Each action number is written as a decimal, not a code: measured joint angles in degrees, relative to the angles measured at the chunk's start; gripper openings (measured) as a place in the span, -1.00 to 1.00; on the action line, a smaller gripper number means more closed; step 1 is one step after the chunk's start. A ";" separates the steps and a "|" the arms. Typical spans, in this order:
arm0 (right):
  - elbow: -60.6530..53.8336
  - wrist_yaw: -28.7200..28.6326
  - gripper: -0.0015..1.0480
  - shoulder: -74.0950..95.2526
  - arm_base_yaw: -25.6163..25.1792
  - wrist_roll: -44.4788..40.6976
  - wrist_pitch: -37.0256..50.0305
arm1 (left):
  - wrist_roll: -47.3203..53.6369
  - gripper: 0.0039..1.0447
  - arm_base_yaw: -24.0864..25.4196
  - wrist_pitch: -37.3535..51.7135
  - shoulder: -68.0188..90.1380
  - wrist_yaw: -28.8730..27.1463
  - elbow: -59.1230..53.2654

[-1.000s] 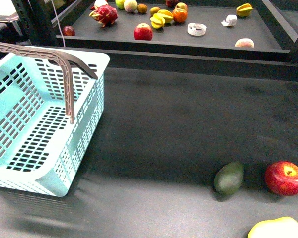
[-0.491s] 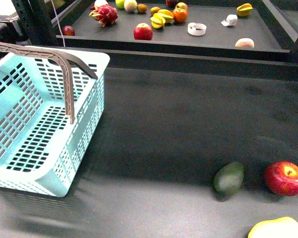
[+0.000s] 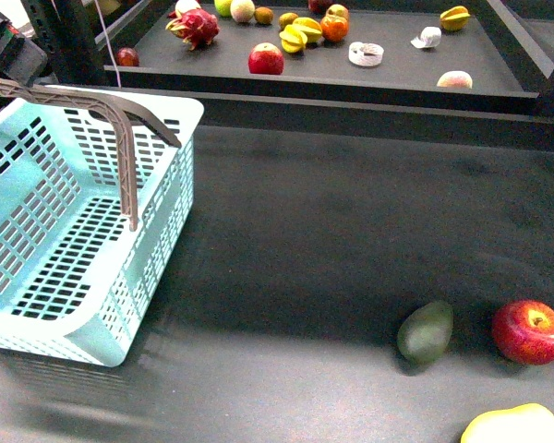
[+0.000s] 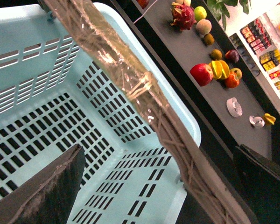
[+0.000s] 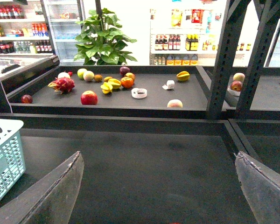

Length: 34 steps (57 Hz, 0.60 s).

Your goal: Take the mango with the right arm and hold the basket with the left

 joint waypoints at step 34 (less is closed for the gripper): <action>0.00 0.00 0.85 0.00 0.00 0.00 0.00 | -7.65 0.89 -1.60 -6.40 11.28 -0.35 16.55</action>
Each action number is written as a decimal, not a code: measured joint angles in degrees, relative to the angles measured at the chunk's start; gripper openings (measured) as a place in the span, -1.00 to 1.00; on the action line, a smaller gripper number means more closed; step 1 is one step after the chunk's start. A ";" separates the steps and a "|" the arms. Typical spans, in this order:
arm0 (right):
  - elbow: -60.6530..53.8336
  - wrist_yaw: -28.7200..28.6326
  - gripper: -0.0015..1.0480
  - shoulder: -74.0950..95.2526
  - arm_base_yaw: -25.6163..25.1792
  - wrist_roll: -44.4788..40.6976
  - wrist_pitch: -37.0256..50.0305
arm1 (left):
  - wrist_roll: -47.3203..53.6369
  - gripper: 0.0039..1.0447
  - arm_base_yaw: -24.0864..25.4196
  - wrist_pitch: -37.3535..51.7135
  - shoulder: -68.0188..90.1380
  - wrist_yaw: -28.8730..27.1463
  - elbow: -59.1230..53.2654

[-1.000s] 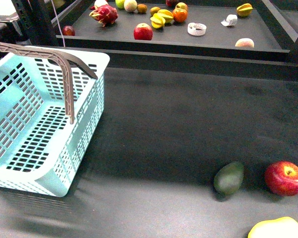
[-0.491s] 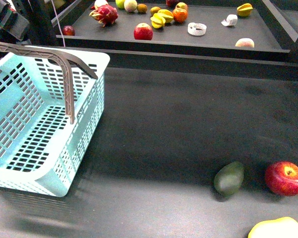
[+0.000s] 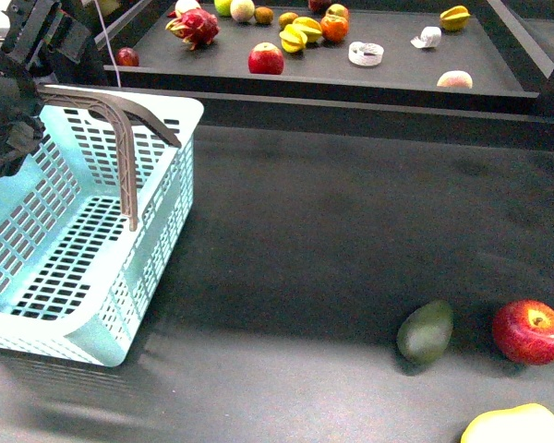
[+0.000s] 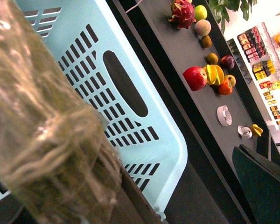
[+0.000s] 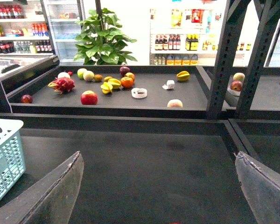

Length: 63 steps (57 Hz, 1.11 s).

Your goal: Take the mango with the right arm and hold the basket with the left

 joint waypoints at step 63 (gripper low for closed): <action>0.00 0.00 0.85 0.00 0.00 0.00 0.00 | 15.69 -0.86 -2.49 5.01 -21.16 16.44 -21.73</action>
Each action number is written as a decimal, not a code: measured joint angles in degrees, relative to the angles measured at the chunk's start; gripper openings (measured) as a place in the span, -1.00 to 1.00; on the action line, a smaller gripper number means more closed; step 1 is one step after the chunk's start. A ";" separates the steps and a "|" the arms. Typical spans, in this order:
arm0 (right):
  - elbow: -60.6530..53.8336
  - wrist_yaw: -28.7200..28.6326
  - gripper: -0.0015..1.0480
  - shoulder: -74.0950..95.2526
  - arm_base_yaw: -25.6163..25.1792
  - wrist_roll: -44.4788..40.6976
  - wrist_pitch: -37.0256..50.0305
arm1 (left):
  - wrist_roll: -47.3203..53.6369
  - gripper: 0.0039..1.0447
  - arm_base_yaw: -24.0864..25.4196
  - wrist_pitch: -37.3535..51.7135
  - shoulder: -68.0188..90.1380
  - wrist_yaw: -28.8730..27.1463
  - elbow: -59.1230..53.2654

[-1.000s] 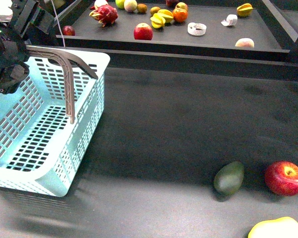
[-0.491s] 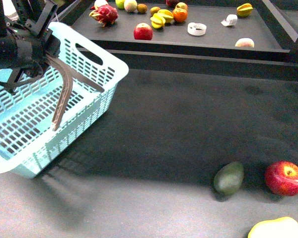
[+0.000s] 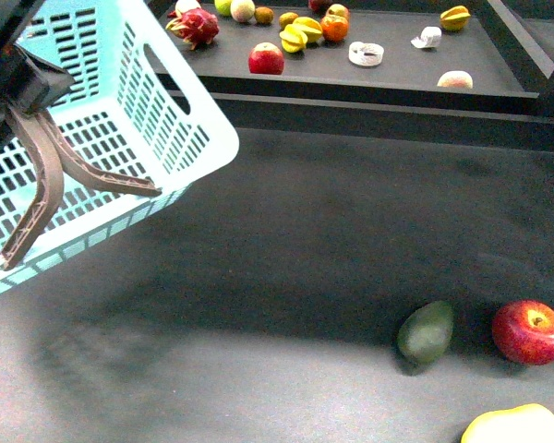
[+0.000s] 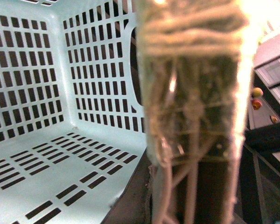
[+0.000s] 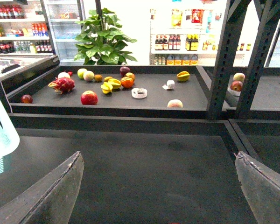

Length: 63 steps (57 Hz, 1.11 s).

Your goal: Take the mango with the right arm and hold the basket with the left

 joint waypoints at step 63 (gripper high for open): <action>0.00 0.00 0.85 0.00 0.00 0.00 0.00 | 19.67 -0.86 -20.35 4.87 -21.68 6.12 -18.82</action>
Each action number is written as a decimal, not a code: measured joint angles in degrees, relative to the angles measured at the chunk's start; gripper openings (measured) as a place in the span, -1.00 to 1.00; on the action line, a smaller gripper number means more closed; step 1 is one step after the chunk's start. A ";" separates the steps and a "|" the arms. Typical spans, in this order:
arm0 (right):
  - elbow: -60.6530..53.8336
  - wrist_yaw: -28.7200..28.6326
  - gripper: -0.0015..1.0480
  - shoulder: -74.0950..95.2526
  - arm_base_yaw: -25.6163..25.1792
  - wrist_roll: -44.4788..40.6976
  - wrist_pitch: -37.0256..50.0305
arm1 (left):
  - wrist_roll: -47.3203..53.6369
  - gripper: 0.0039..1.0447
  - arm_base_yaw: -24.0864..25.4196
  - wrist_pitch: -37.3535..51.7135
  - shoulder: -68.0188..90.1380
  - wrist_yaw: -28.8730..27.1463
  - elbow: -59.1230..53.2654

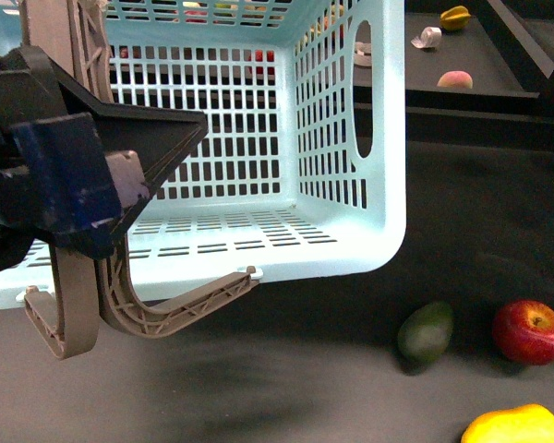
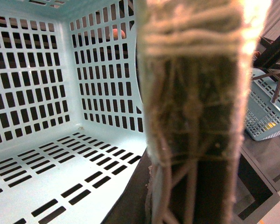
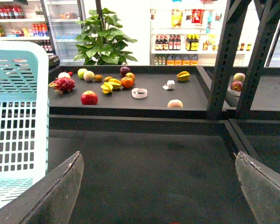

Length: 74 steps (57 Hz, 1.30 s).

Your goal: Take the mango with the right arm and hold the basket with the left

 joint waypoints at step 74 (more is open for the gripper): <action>2.19 9.62 0.85 19.52 -6.99 4.00 9.86 | 1.14 -0.86 -0.09 0.04 0.35 -0.35 -0.17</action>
